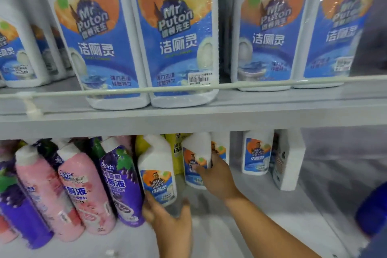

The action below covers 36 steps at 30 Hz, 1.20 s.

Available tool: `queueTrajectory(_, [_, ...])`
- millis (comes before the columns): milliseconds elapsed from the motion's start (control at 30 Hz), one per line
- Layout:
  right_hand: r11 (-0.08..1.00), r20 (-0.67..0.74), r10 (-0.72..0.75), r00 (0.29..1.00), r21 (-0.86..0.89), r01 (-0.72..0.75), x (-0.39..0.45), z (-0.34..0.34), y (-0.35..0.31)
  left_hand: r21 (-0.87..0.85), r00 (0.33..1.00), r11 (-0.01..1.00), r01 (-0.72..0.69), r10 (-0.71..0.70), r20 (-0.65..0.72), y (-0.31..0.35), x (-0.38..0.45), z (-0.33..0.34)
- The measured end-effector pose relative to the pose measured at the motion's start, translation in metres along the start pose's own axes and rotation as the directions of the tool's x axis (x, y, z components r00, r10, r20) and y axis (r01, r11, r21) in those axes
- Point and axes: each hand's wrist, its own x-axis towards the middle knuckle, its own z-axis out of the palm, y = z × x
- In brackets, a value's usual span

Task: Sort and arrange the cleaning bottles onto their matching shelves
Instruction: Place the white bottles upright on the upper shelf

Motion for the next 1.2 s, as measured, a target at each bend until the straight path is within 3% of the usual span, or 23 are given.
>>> queueTrajectory(300, [0.995,-0.019,0.097,0.995,-0.009,-0.097,-0.026,-0.033,0.018,-0.006,0.998,0.999,-0.049,0.049,0.049,-0.005,-0.002,0.007])
queueTrajectory(400, [0.993,-0.02,0.115,0.993,0.031,-0.115,-0.032,-0.035,0.015,-0.078,0.99,0.992,-0.099,0.106,0.089,-0.002,0.014,0.007])
queueTrajectory(533, [0.991,-0.028,0.12,0.992,0.063,-0.118,-0.036,-0.035,0.011,0.021,0.977,0.985,-0.171,0.167,0.136,0.002,0.041,0.006])
queueTrajectory(800, [0.99,-0.006,0.127,0.992,0.056,-0.127,-0.051,-0.049,0.011,0.069,0.939,0.993,-0.096,0.067,0.337,0.002,0.067,0.001])
queueTrajectory(933, [0.991,0.032,0.099,0.995,0.083,-0.102,-0.067,-0.061,0.017,0.062,0.942,0.995,-0.073,0.049,0.332,0.003,0.05,-0.012])
queueTrajectory(1067, [0.986,0.154,0.084,0.984,0.129,-0.105,-0.077,-0.066,0.02,0.117,0.93,0.987,-0.111,0.061,0.363,0.014,0.029,-0.027])
queueTrajectory(1200, [0.982,0.142,0.072,0.987,0.161,-0.095,-0.081,-0.064,0.021,0.154,0.927,0.983,-0.097,0.033,0.374,0.023,-0.002,-0.049])
